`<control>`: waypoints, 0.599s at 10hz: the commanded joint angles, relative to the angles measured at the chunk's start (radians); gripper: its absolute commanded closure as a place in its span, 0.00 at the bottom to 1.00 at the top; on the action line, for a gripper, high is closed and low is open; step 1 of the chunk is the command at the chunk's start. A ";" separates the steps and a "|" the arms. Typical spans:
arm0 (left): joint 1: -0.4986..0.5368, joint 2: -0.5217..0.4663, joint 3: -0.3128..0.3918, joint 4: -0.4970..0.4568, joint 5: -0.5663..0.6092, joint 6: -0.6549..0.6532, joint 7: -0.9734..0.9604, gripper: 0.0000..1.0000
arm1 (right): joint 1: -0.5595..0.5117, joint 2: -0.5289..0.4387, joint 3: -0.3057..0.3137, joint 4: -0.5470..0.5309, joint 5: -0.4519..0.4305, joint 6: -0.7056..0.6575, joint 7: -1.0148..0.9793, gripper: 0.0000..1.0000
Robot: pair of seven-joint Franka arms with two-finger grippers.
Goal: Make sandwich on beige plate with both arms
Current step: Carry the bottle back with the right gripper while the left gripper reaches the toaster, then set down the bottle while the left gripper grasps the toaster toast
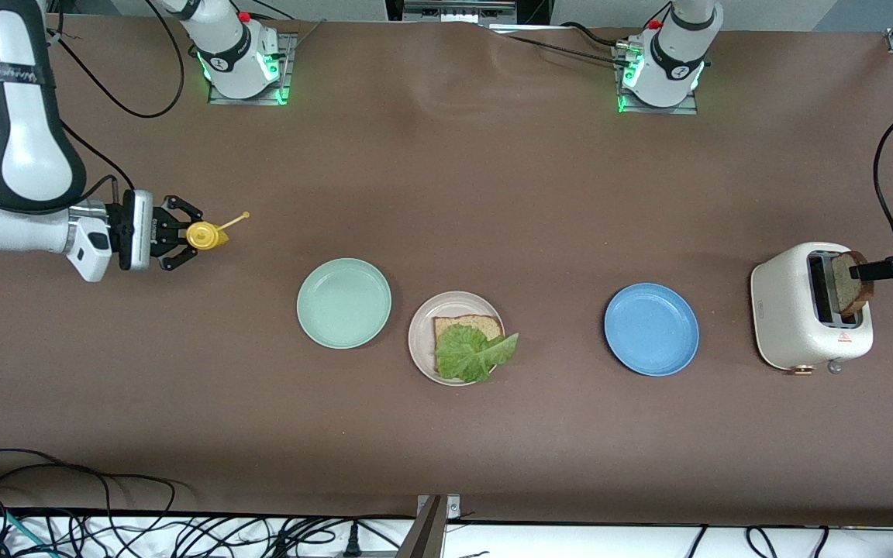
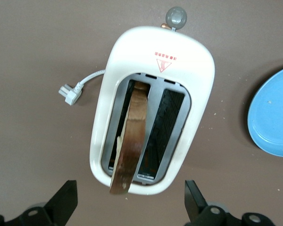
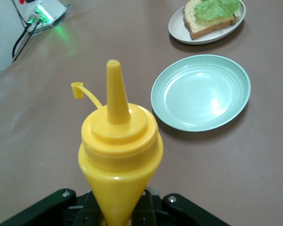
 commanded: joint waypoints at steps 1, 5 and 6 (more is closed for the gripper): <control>0.004 0.052 0.000 0.028 0.017 0.019 0.007 0.00 | -0.041 -0.017 -0.007 -0.106 0.092 -0.001 -0.238 1.00; 0.014 0.010 0.000 -0.059 0.005 0.022 0.002 0.00 | -0.119 0.078 -0.035 -0.201 0.184 -0.067 -0.494 1.00; 0.015 0.003 0.000 -0.069 0.005 0.022 0.002 0.00 | -0.136 0.097 -0.035 -0.203 0.186 -0.079 -0.530 1.00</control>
